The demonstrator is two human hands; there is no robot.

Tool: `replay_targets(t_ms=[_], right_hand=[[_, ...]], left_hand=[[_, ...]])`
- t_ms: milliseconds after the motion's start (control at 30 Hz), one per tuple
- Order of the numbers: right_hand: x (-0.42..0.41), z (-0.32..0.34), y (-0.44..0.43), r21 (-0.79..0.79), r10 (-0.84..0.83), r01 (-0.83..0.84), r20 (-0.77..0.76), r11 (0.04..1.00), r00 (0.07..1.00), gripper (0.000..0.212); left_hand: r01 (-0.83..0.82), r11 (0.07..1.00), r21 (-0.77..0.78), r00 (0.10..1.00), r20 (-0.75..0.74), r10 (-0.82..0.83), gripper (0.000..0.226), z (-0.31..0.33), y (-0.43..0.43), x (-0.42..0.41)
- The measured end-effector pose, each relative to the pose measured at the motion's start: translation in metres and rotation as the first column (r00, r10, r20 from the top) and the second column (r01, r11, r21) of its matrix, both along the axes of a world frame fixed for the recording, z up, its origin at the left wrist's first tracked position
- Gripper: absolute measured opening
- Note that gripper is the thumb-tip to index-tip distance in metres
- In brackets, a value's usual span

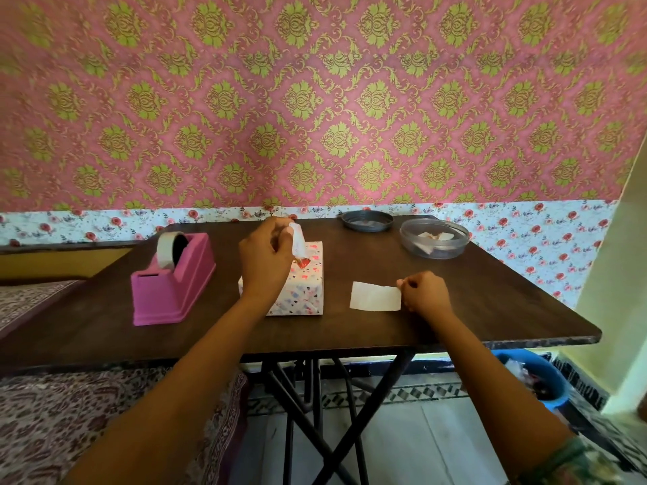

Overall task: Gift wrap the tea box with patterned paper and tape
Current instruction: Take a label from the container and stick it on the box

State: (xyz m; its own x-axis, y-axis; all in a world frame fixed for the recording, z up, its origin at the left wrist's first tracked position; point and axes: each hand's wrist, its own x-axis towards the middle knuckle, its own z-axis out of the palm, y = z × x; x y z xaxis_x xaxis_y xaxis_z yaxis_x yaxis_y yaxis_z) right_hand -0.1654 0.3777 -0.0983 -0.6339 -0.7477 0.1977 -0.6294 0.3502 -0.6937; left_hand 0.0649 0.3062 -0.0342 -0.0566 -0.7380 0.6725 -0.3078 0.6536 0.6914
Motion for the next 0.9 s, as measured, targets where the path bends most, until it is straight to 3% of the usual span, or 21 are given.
replay_targets(t_ms=[200,333,467,567,667,900], right_hand=[[0.005,0.011,0.001,-0.096,-0.041,0.034,-0.071,0.995,0.997,0.011],[0.009,0.015,0.000,-0.138,-0.024,0.014,-0.071,0.990,0.997,0.010],[0.030,0.033,-0.008,-0.326,0.156,-0.107,0.129,0.939,0.979,0.016],[0.066,0.065,-0.014,-0.428,0.424,-0.258,0.355,0.866,0.833,0.027],[0.103,0.091,-0.020,-0.463,0.584,-0.377,0.474,0.802,0.660,0.036],[0.128,0.097,-0.038,-0.557,0.590,-0.256,0.578,0.790,0.564,0.033]], left_hand=[[-0.001,1.000,0.020,1.000,0.001,0.001,0.020,0.005,-0.004,0.001],[-0.005,1.000,-0.008,1.000,0.025,0.006,0.020,0.008,-0.003,0.001],[-0.005,1.000,-0.016,1.000,0.023,0.006,0.019,0.012,-0.004,0.000],[-0.015,1.000,-0.018,0.999,0.043,0.016,0.020,0.016,-0.007,0.000],[0.009,0.999,-0.048,0.998,0.062,-0.006,0.020,0.019,-0.008,0.000],[0.120,0.992,-0.025,0.980,0.162,-0.114,0.036,0.021,-0.015,0.013]])
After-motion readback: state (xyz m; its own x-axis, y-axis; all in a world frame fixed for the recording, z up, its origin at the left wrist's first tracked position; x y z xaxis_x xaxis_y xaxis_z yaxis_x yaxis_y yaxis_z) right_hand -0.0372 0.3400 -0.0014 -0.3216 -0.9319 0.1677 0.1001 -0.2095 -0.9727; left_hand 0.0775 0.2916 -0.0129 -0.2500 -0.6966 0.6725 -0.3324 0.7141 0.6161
